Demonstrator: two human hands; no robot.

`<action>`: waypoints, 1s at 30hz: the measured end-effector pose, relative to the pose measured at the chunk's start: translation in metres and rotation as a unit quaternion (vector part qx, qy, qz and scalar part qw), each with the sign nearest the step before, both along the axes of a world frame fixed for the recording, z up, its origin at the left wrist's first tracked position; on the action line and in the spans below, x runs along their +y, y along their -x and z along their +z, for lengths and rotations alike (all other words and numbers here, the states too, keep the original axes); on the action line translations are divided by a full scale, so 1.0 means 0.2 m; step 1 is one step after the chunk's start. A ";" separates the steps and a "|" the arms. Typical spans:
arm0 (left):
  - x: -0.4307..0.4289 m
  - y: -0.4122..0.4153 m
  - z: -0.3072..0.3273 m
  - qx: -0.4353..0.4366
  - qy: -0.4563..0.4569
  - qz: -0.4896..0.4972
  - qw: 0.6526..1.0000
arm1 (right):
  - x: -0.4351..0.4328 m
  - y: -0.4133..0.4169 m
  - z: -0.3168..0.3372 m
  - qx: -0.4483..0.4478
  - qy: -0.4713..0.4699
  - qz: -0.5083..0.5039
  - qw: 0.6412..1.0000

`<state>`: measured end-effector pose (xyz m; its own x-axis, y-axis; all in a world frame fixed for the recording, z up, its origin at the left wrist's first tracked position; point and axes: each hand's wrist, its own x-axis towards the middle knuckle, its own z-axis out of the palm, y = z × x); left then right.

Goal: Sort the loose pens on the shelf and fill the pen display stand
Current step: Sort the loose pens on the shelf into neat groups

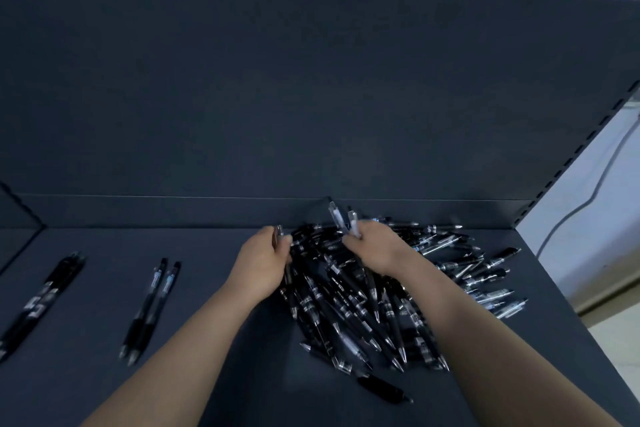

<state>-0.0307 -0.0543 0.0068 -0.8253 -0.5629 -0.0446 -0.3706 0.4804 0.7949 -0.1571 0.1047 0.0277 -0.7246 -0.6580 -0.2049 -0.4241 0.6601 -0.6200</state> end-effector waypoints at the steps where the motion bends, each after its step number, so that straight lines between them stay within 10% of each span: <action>1: 0.01 0.00 0.03 0.008 -0.019 0.000 1.000 | 0.02 0.00 0.01 -0.008 0.016 -0.001 1.000; 14: 0.22 0.10 0.16 0.080 -0.269 -0.046 0.959 | 0.20 -0.22 0.00 -0.106 0.133 -0.009 0.985; 21: 0.12 0.08 0.04 -0.048 0.097 -0.042 0.993 | 0.34 -0.16 0.02 -0.052 0.107 -0.110 0.987; 30: 0.27 0.20 0.00 -0.097 0.031 0.039 0.994 | 0.46 -0.10 -0.07 -0.057 0.025 -0.060 0.996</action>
<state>-0.0716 0.0003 0.0070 -0.7583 -0.6313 -0.1626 -0.5525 0.4900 0.6743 -0.1379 0.1974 0.0136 -0.7732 -0.5786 -0.2598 -0.2684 0.6696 -0.6925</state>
